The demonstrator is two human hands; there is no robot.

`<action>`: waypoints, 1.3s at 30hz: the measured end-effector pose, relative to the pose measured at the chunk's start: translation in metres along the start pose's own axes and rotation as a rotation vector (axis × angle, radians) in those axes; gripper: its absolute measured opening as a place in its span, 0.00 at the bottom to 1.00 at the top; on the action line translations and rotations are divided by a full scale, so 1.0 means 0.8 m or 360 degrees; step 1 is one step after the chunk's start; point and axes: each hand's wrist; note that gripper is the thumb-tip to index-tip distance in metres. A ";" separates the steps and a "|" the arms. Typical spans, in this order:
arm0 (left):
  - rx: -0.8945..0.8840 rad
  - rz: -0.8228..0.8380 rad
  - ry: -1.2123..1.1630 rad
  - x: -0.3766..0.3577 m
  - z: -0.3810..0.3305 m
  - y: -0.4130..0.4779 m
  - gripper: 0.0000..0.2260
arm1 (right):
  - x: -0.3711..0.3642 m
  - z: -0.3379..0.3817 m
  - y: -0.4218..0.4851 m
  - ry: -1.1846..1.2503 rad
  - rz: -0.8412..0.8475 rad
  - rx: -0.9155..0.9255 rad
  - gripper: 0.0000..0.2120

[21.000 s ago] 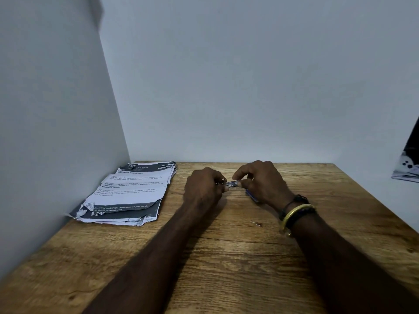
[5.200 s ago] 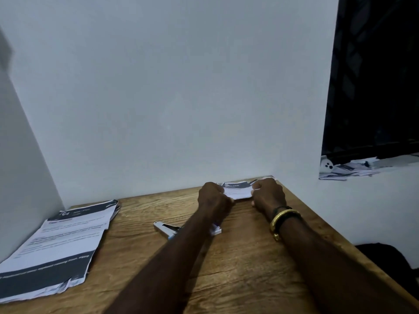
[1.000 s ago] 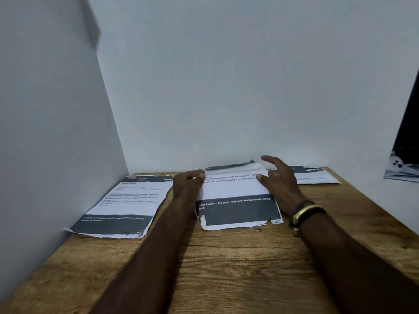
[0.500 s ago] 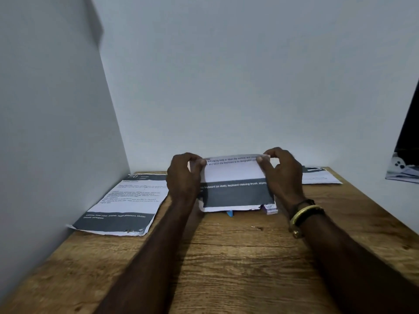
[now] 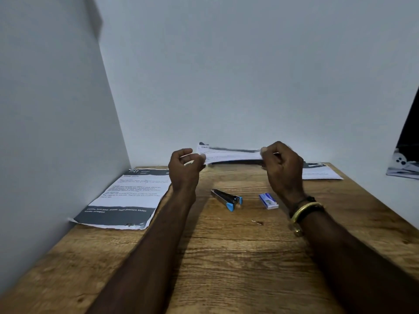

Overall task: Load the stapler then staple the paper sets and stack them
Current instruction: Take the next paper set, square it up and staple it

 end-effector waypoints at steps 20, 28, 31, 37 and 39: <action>0.0332 0.0442 0.0244 -0.006 0.008 -0.015 0.25 | -0.015 0.002 -0.013 -0.0892 0.0875 -0.0525 0.12; 0.0342 0.0329 0.0149 -0.005 0.019 -0.017 0.18 | -0.049 0.024 -0.028 -0.0956 0.1385 -0.0488 0.19; 0.0300 0.0247 0.0159 -0.004 0.022 -0.015 0.13 | -0.044 0.018 -0.022 -0.0761 0.1398 -0.0501 0.11; 0.0464 0.0264 0.0128 -0.001 0.023 -0.013 0.18 | -0.016 0.012 -0.009 0.0010 0.1508 -0.0868 0.05; 0.0466 0.0302 0.0169 0.002 0.021 -0.011 0.21 | -0.009 0.010 -0.006 0.0214 0.1532 -0.0982 0.04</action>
Point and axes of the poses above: each hand's wrist, its own y-axis towards the middle knuckle, its own x-axis out of the back of the hand, z = x × y, and after that the axes turned 15 degrees about z, right-handed
